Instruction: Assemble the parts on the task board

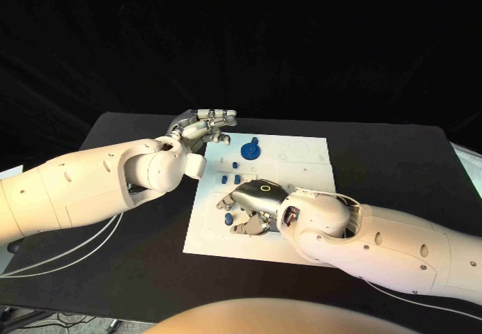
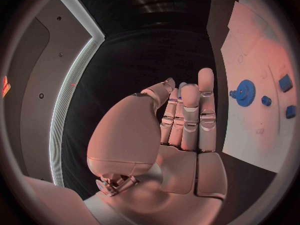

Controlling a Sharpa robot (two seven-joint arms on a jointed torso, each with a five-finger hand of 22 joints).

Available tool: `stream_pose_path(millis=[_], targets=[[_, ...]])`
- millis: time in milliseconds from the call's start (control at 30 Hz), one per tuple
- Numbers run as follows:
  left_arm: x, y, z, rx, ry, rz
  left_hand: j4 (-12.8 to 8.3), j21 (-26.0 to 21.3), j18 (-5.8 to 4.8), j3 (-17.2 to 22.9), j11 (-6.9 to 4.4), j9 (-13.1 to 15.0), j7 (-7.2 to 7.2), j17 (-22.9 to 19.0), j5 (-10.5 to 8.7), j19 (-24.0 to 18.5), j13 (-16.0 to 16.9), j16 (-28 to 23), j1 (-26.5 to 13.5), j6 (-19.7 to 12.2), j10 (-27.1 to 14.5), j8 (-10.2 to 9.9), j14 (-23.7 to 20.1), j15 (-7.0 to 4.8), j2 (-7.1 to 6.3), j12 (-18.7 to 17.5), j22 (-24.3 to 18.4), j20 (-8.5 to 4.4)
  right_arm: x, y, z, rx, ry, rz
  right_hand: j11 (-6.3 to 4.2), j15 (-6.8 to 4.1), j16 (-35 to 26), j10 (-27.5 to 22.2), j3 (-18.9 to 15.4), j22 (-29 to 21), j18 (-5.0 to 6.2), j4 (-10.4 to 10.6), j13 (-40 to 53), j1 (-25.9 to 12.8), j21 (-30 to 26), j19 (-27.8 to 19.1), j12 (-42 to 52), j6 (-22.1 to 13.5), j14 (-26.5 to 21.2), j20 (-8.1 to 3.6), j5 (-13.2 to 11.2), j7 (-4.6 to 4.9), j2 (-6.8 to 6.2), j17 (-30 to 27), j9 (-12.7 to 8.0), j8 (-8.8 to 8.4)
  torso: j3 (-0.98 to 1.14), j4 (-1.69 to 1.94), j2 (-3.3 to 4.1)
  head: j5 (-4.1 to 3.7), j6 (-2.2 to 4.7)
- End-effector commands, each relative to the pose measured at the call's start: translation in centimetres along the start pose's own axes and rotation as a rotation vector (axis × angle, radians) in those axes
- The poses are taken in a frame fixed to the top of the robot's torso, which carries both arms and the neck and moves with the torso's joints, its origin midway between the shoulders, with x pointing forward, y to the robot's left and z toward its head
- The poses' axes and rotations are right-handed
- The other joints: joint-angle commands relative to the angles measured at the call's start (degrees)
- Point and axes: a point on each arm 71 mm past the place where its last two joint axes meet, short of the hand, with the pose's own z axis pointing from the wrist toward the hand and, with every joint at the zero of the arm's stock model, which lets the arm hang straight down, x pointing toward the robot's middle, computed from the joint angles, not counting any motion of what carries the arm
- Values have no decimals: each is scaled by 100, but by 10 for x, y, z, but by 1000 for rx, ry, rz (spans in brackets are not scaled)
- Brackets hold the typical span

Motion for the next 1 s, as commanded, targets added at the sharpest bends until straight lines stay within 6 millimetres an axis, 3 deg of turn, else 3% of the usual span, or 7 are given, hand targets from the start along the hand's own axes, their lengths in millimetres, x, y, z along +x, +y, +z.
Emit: stream_pose_path(millis=[33, 300, 400, 567, 700, 833, 1000], targets=[[3, -1, 0, 7, 24, -5, -13, -22, 56, -33, -8, -4, -10, -4, 7, 19, 10, 11, -18, -30, -30, 23, -34, 10, 41, 18, -8, 25, -3, 0, -1, -15, -44, 5, 12, -1, -58, -198, -356, -68, 86, 55, 35, 117, -80, 32, 208, -79, -44, 39, 87, -9, 49, -126, 8, 7, 2, -3, 1, -7, 8], [0, -1, -1, 5, 21, -4, -23, -27, 57, -38, -6, -3, -9, -4, 7, 21, 16, 19, -17, -39, -51, 34, -37, 12, 45, 45, -12, 27, -16, -8, -23, 12, -178, 88, -72, -65, 73, -174, -662, -137, 94, 41, 135, 423, -130, 165, 859, 371, 76, -24, 266, 214, 345, -125, 66, 120, 13, -6, -5, -52, 31], [-1, -1, -1, 5, 18, -3, -23, -27, 57, -38, -6, -3, -9, -4, 7, 21, 16, 19, -17, -39, -51, 34, -37, 12, 45, 45, -12, 27, -26, -20, -41, 60, -217, 144, -95, -95, 368, 163, -646, 219, 30, 32, 173, 465, 102, 376, 1120, 612, 250, -51, 286, 295, 443, 188, 92, 195, -1, -19, -12, -106, 60], [-4, -1, -3, 5, 13, -1, -23, -27, 57, -38, -6, -3, -9, -4, 7, 21, 16, 19, -17, -39, -51, 34, -37, 12, 45, 45, -12, 27, -43, -54, -80, 229, -218, 288, -282, -231, 1327, 1348, -598, 1542, -180, 156, 289, 322, 958, 1035, 1562, 926, 674, -141, 382, 231, 524, 1326, 107, 277, -1, -80, -43, -237, 124], [-6, -2, -3, 4, 10, 0, -23, -27, 57, -38, -6, -3, -9, -4, 7, 21, 16, 19, -17, -39, -51, 34, -37, 12, 45, 45, -12, 27, -49, -75, -111, 354, -215, 355, -411, -335, 1621, 1873, -725, 1943, -246, 360, 541, 23, 1250, 1236, 1940, 1002, 758, -232, 909, 126, 420, 1658, 97, 311, 1, -136, -64, -332, 181], [-7, -2, -4, 4, 9, 1, -23, -27, 57, -38, -6, -3, -9, -4, 7, 21, 16, 19, -17, -39, -51, 34, -37, 12, 45, 45, -12, 27, -50, -89, -136, 460, -202, 364, -506, -414, 1986, 1961, -914, 2473, -329, 641, 1235, -234, 1599, 1424, 2749, 1106, 815, -344, 1382, -15, 352, 2082, 105, 430, 16, -199, -80, -382, 223], [-6, -1, -4, 2, 11, 0, -23, -27, 57, -38, -6, -3, -9, -4, 7, 21, 16, 19, -17, -39, -51, 34, -37, 12, 45, 45, -12, 27, -45, -100, -159, 571, -160, 335, -541, -446, 2500, 2032, -1181, 3019, -417, 1030, 3228, -393, 1936, 1549, 4410, 1170, 865, -374, 1574, -26, 340, 2748, 136, 620, 21, -236, -94, -460, 252]])
